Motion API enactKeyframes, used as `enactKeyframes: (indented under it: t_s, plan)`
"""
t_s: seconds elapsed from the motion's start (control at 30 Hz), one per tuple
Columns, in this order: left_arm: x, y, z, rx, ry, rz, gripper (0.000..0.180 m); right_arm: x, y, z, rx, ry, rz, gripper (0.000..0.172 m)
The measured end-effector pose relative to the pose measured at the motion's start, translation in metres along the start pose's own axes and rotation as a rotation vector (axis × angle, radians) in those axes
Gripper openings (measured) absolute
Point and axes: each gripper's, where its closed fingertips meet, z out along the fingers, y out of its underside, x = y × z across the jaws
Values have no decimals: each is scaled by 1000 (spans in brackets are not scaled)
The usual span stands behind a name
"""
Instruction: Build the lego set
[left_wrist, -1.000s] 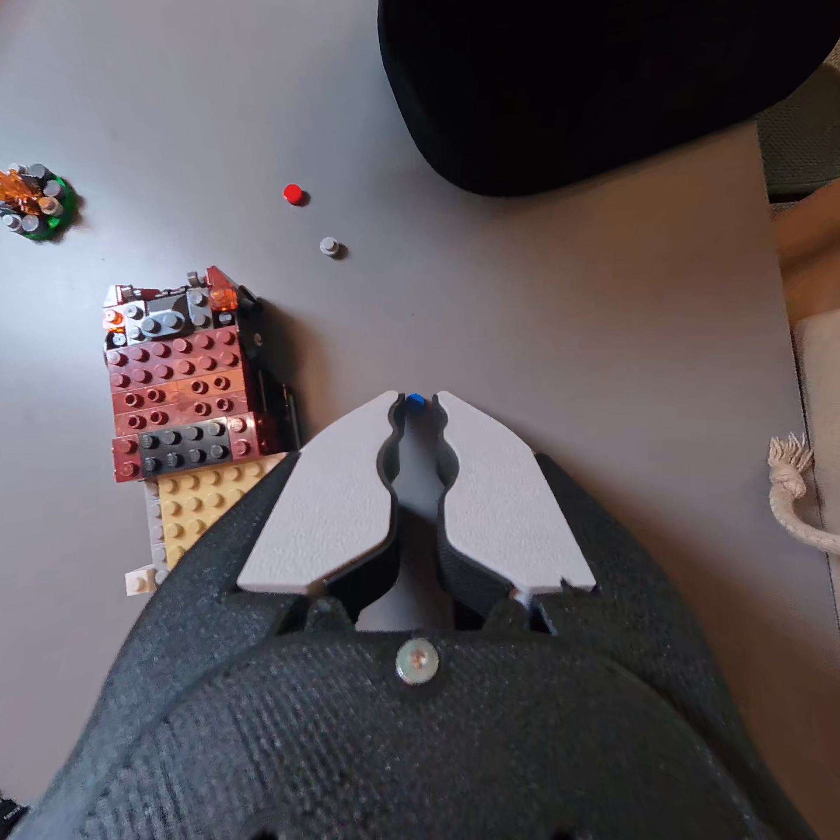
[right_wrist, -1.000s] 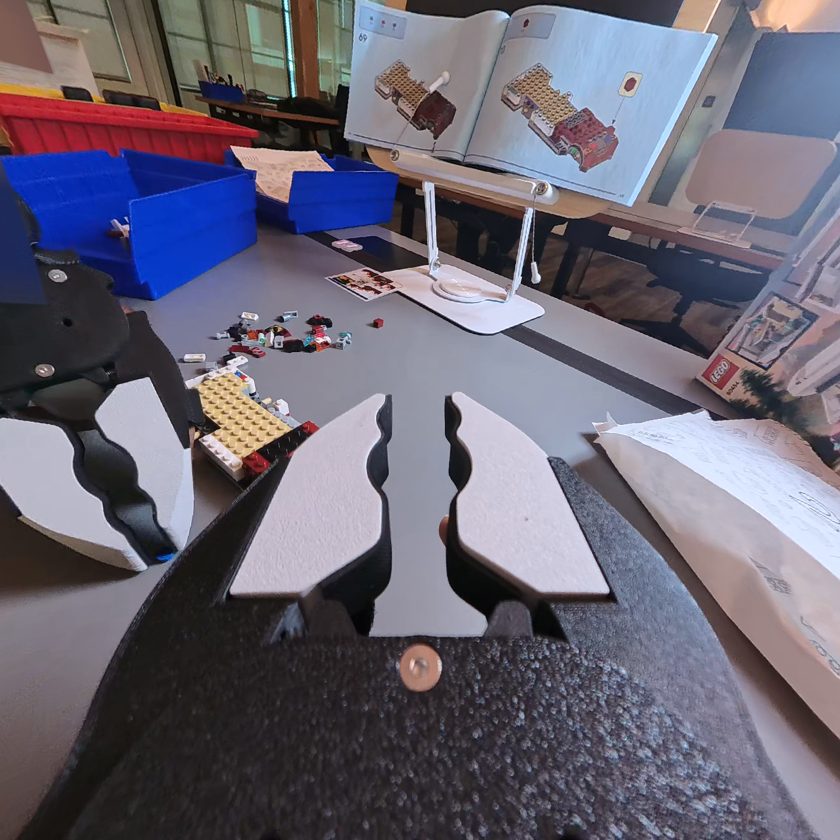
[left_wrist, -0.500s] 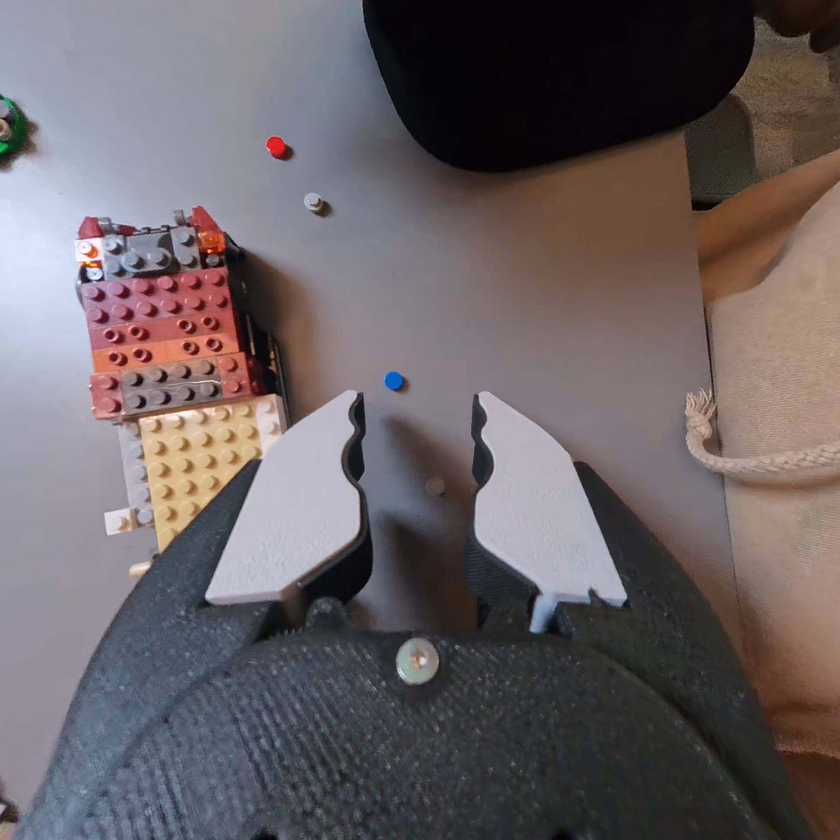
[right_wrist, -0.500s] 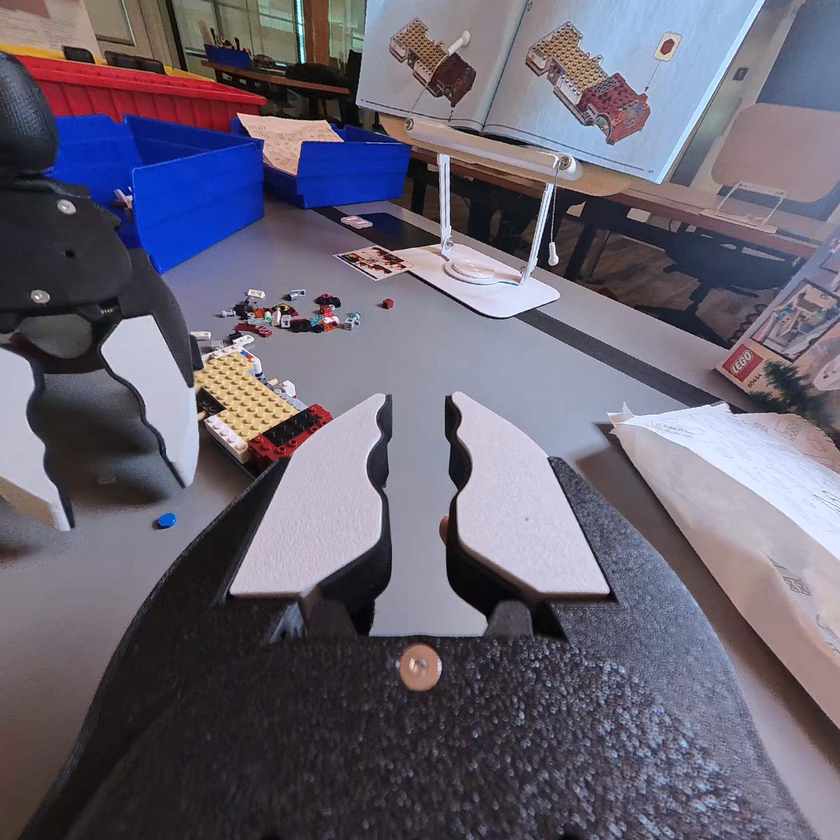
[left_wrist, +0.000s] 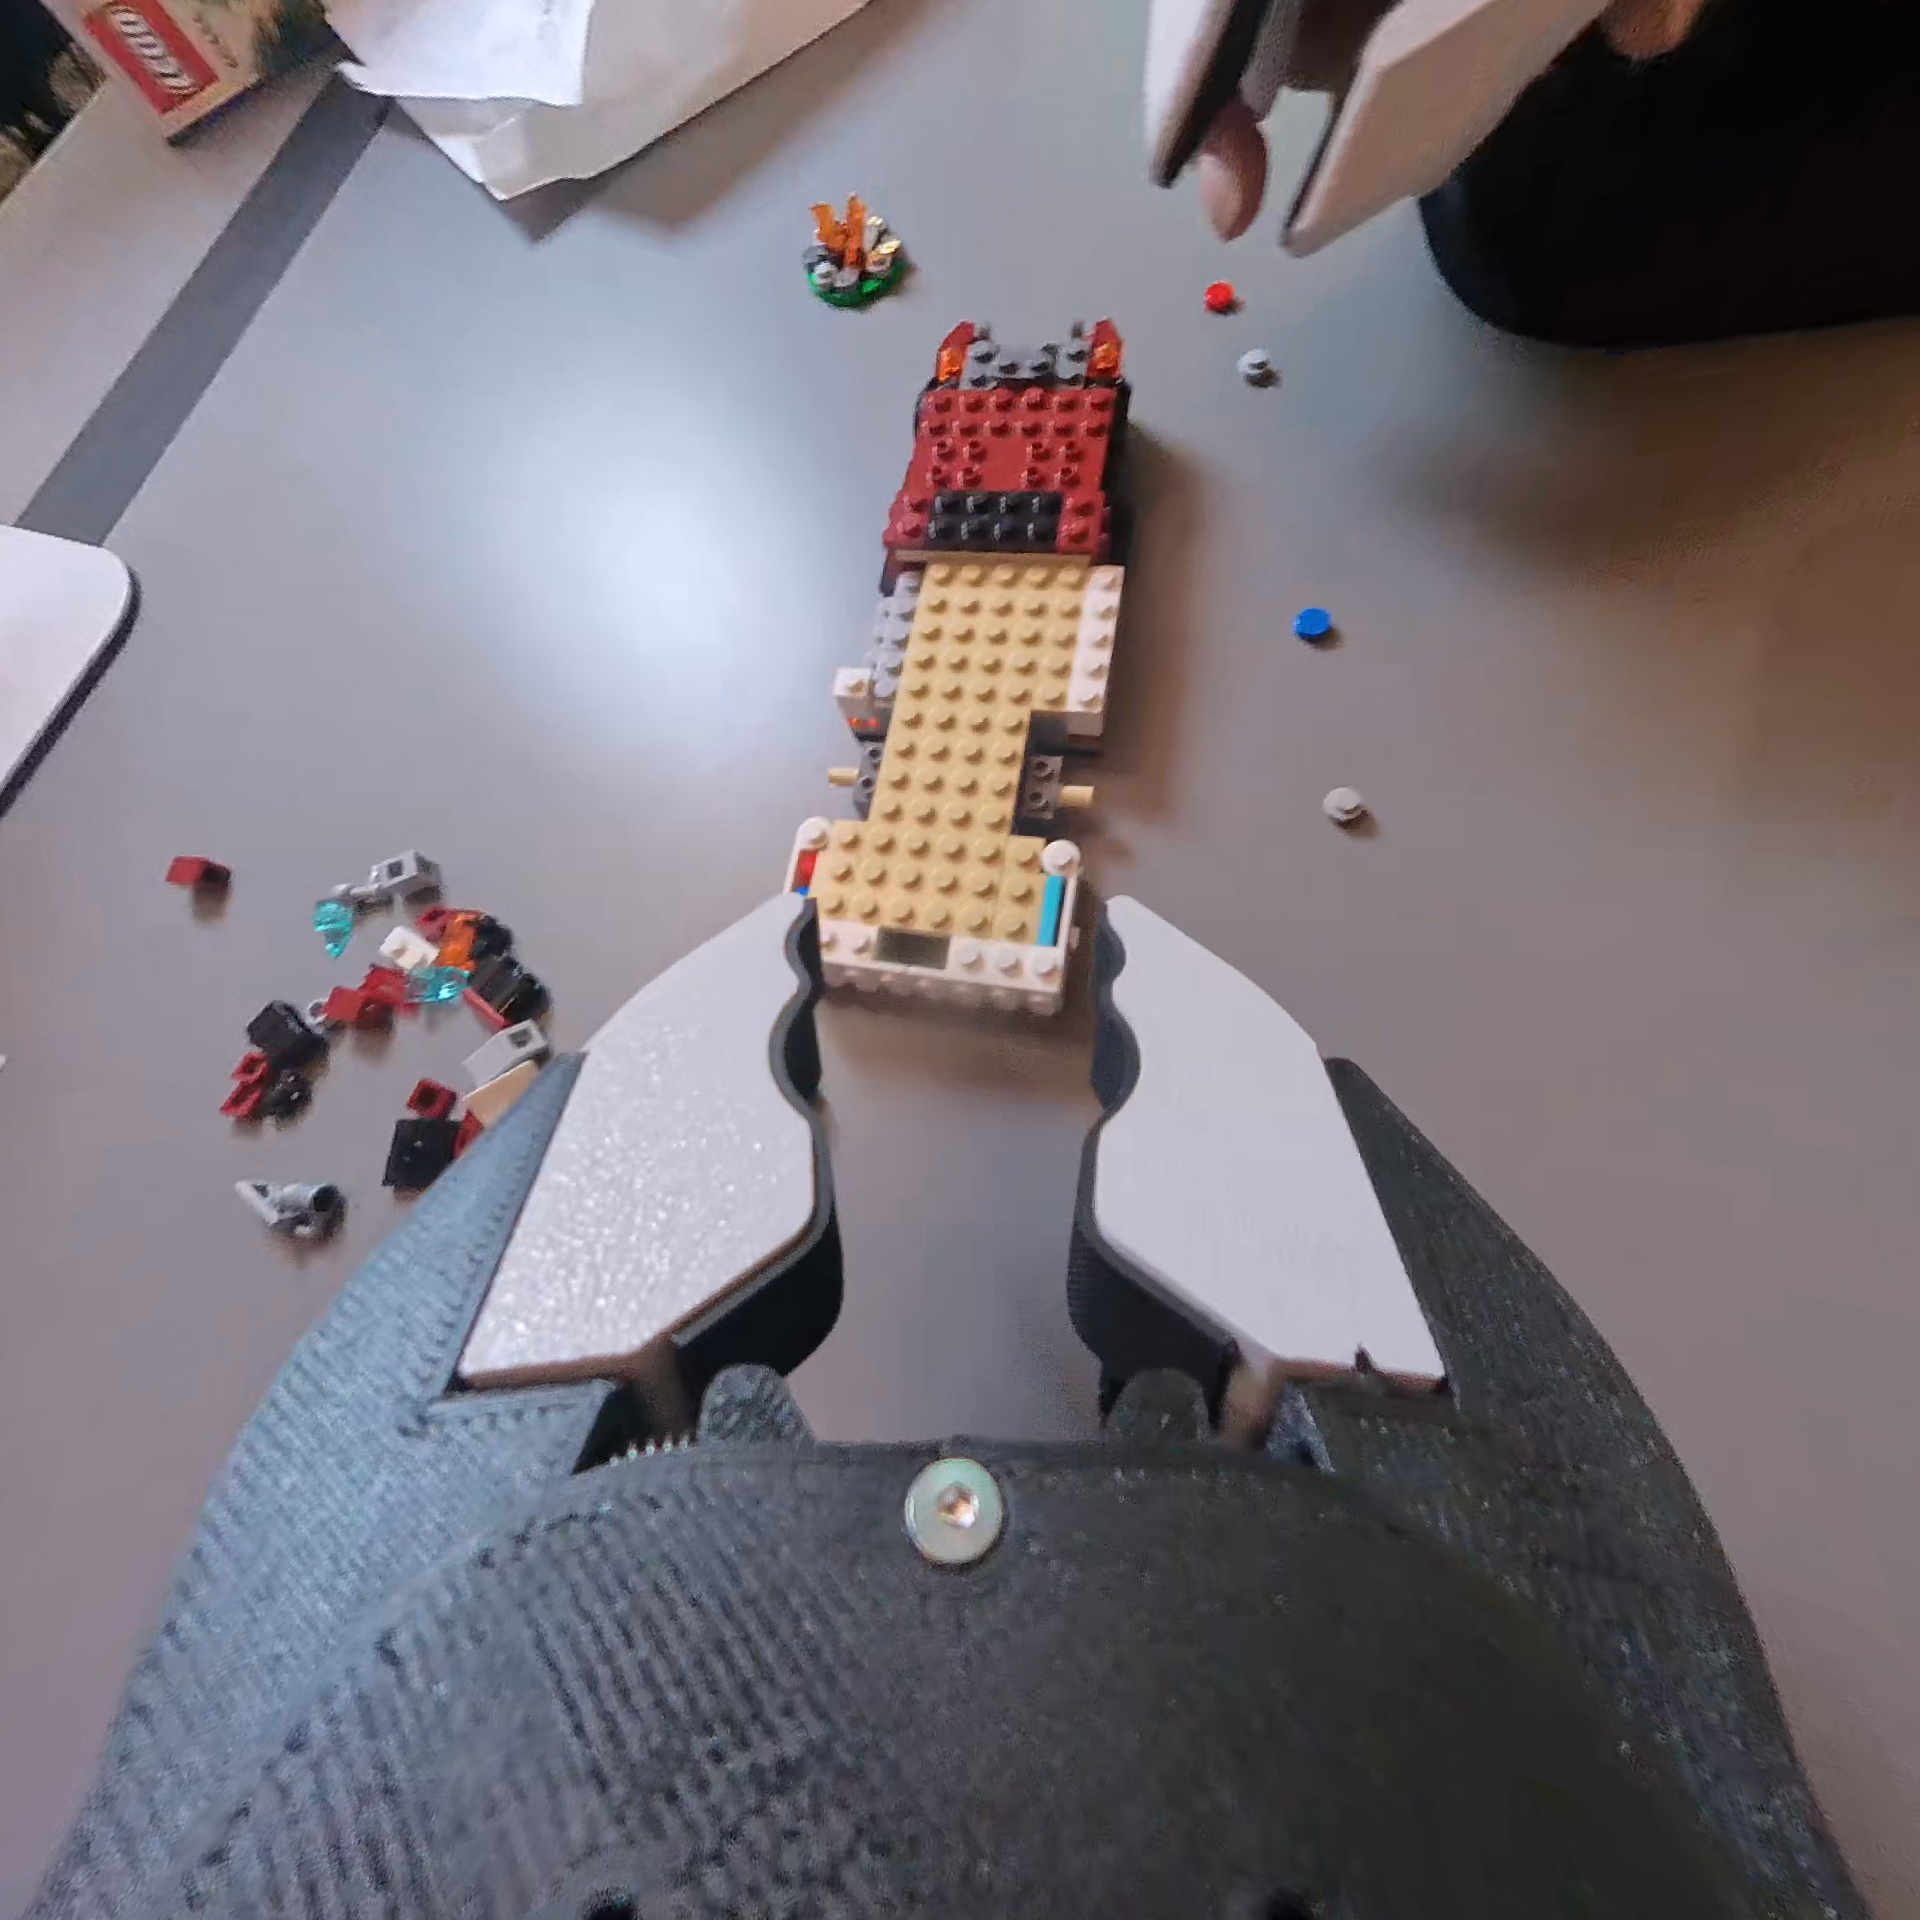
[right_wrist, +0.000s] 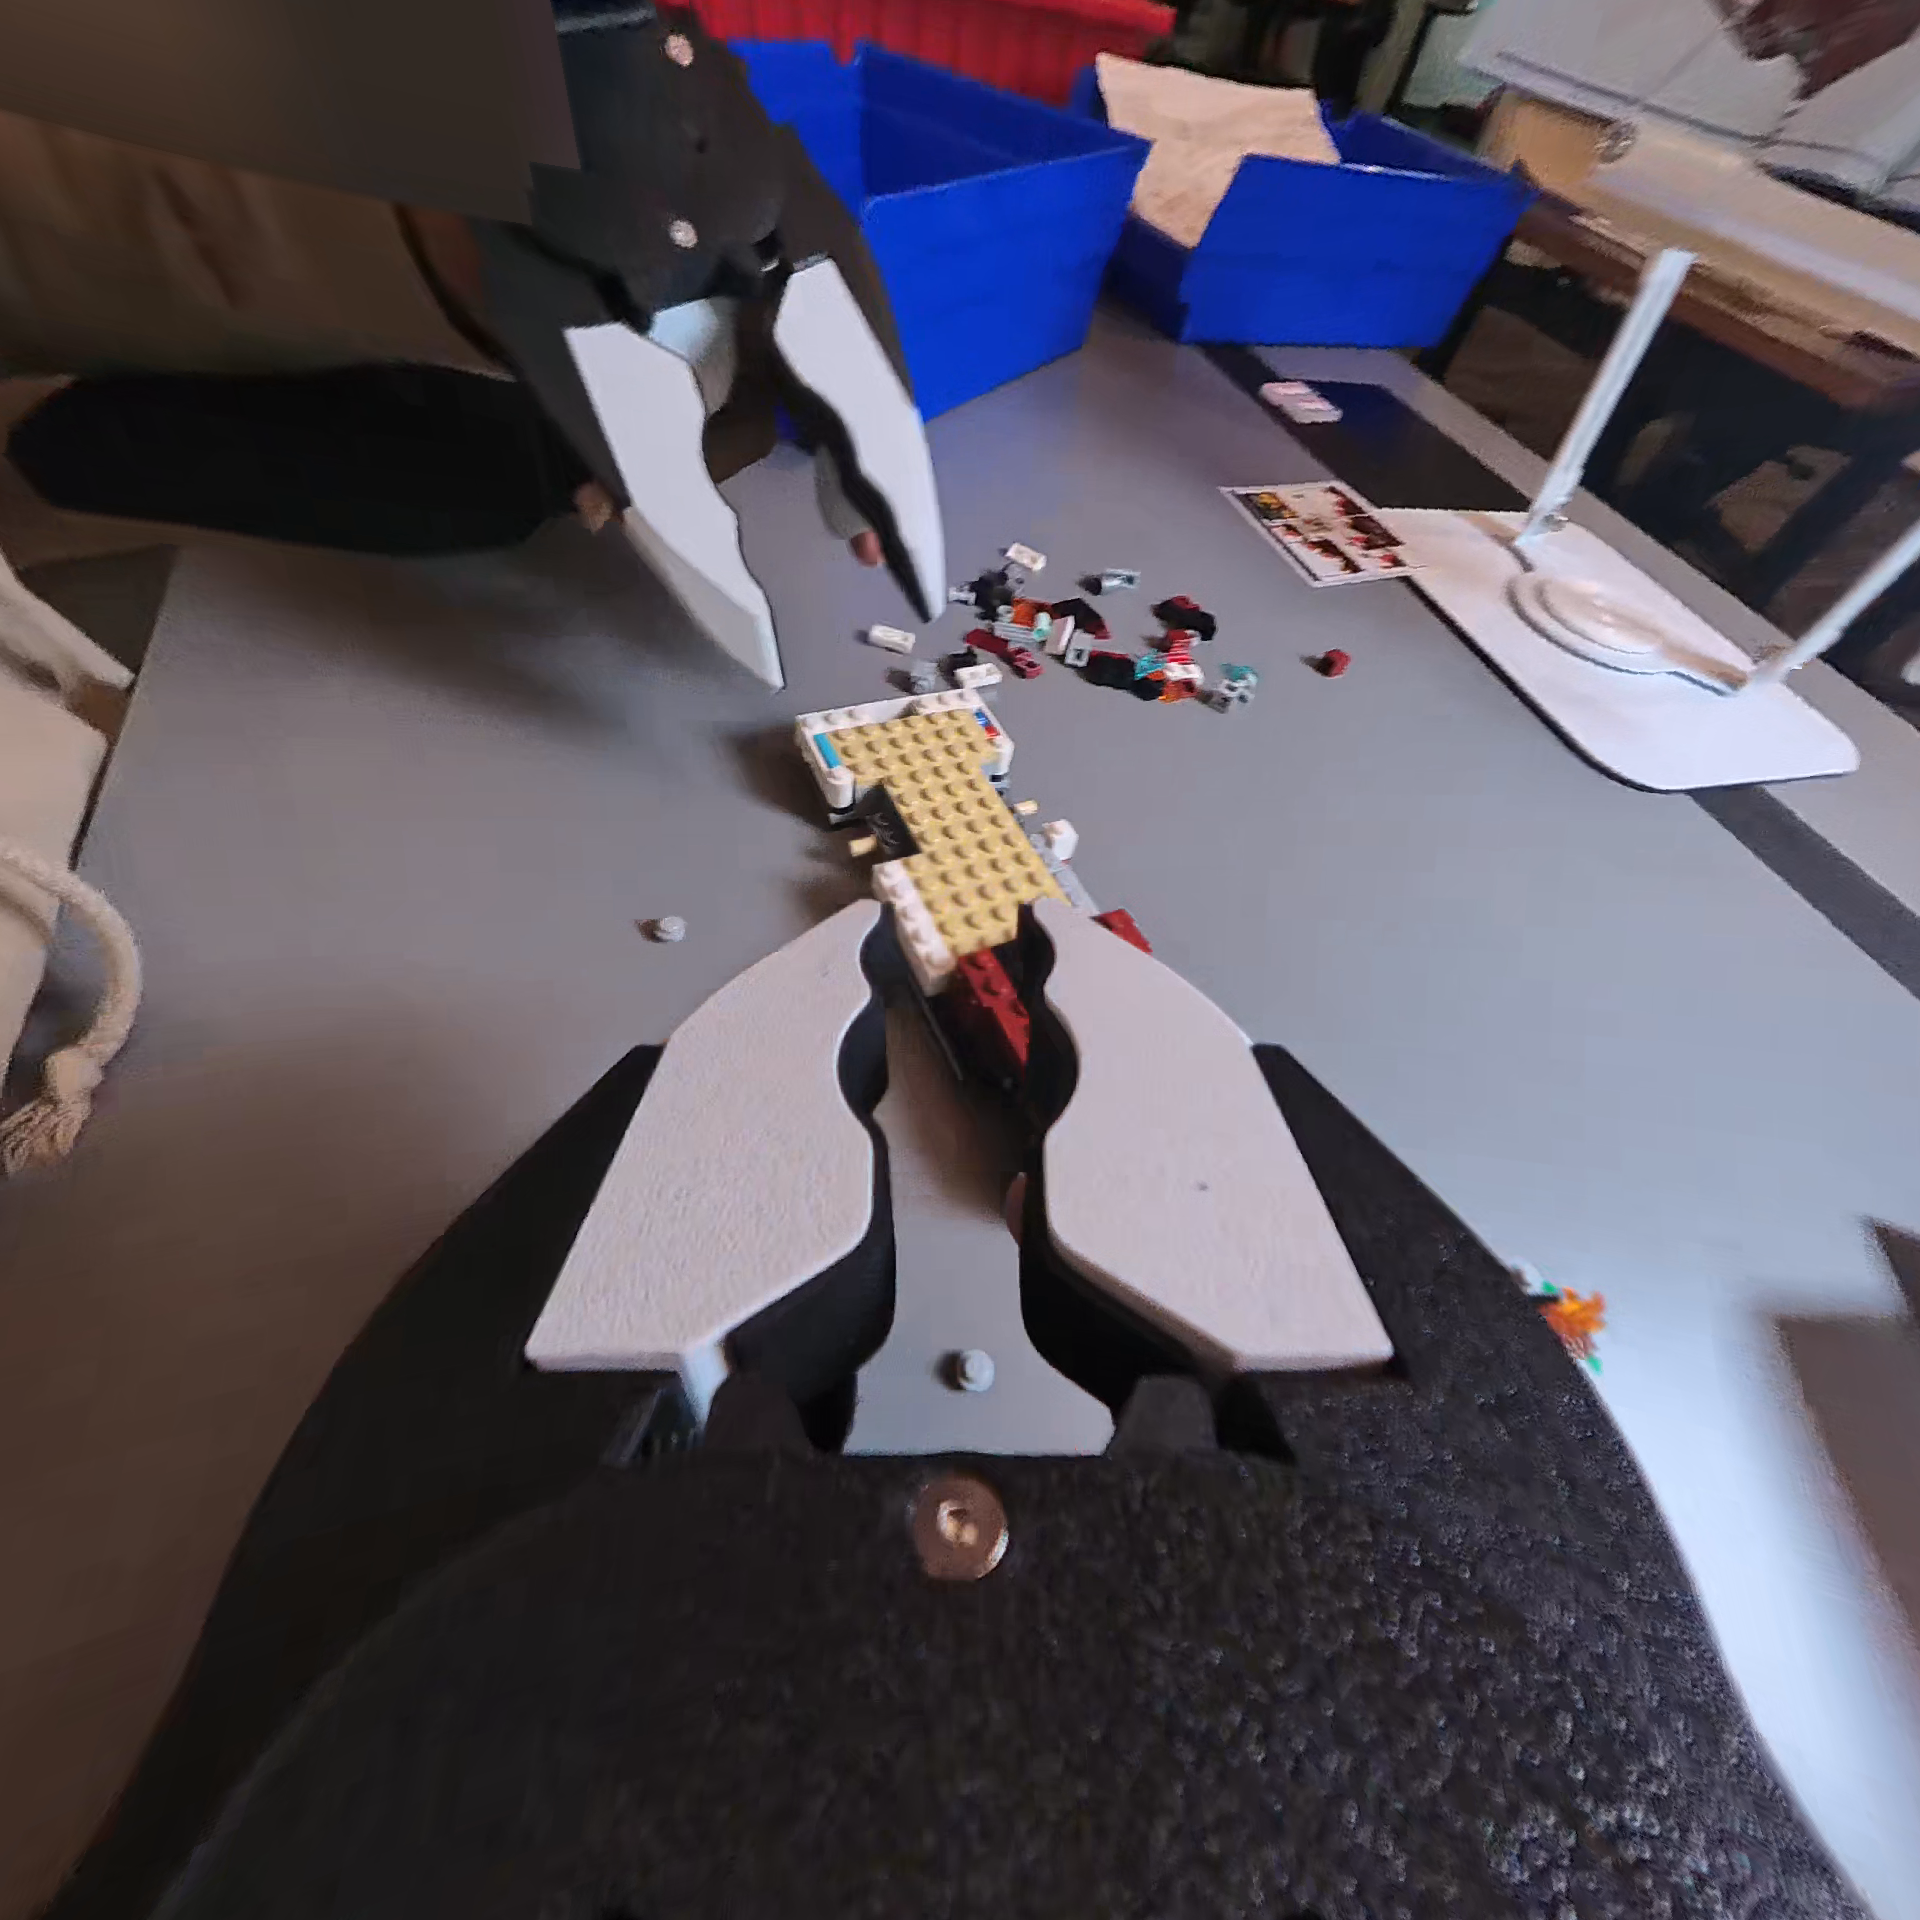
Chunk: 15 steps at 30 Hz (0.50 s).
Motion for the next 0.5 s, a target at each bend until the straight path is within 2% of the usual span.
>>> enactKeyframes:
  t_s: [0.07, 0.13, 0.27, 0.43, 0.47, 0.5]
  plan:
    - [-10, 9, 3, -19, -19, -12, 62, -9, -1, 5, -33, -43, -13, 22]
    - [-10, 19, 11, -53, 23, -60, 74, -13, 3, 9, -82, -66, -31, 22]
    - [-10, 28, 21, -96, 36, -35, 84, -3, 18, 8, -199, -31, -86, 22]
    - [-7, 27, 31, -123, 71, -4, 88, 33, 39, -5, -326, 64, -75, 39]
    - [-7, 27, 32, -135, 76, 3, 87, 39, 44, -6, -354, 70, -68, 43]
    - [-5, 26, 33, -132, 90, 3, 78, 43, 49, -7, -381, 68, -59, 47]
